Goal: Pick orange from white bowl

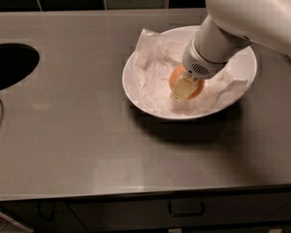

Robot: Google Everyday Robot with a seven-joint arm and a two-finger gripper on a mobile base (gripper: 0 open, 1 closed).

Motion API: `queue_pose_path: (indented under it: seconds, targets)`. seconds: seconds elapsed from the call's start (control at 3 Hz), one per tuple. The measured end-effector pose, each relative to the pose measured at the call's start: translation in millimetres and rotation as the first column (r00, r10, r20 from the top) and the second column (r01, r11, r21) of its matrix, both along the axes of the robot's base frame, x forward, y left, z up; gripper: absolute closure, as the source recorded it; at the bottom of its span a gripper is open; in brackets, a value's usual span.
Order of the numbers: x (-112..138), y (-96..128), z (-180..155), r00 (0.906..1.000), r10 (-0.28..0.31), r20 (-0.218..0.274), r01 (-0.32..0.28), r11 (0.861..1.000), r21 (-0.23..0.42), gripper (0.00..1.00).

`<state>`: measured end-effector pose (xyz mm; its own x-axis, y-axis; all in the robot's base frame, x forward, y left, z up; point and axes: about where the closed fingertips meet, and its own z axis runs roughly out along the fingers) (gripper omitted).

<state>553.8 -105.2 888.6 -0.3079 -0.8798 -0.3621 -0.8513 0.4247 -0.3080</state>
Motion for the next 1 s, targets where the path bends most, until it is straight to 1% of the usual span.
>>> queue_pose_path:
  seconds: [0.33,0.67,1.0]
  targets:
    - [-4,1,21,0.9984,0.007,0.055,-0.010,0.999,0.043,1.00]
    - [-7,3,39,0.9943,0.022,0.104,-0.034,0.993,0.114,1.00]
    - [-8,5,40,0.9944,0.025,0.103,-0.038,0.992,0.123,1.00]
